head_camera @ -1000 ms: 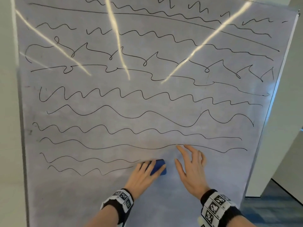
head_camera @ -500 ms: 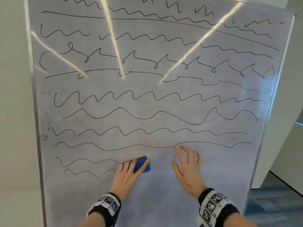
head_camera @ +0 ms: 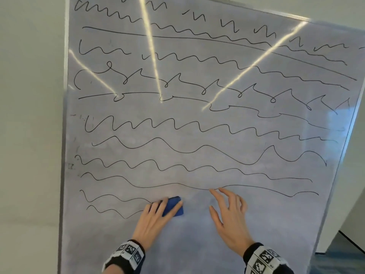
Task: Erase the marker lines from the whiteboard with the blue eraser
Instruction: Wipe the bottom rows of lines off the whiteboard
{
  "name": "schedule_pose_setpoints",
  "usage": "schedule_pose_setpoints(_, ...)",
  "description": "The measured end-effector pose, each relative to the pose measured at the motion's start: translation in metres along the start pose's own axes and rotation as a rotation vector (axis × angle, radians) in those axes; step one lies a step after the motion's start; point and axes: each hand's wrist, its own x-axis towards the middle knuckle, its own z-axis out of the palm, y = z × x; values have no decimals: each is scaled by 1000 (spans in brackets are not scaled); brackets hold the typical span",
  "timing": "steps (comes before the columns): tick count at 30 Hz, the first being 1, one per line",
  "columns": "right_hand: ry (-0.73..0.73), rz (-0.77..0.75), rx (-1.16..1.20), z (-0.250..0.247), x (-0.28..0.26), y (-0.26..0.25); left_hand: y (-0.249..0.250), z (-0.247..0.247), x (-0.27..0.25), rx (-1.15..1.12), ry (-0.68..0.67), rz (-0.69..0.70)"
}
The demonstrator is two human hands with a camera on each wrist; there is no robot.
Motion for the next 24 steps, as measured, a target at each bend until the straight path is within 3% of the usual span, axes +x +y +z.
schedule_pose_setpoints(4, -10, -22, 23, 1, 5, 4, -24, 0, -25, -5, -40, -137)
schedule_pose_setpoints(8, -15, -78, 60, -1, 10, 5, -11, 2, -17, -8, -41, -139)
schedule_pose_setpoints(14, 5, -139, 61, -2, 22, -15, 7, -4, 4, 37, -149, 214)
schedule_pose_setpoints(17, 28, -114, 46, 1, 31, -26, -10, -6, 5, 53, -136, 297)
schedule_pose_setpoints(24, 43, -58, 23, 16, 35, -63, -99, -9, -35, 23, 11, 24)
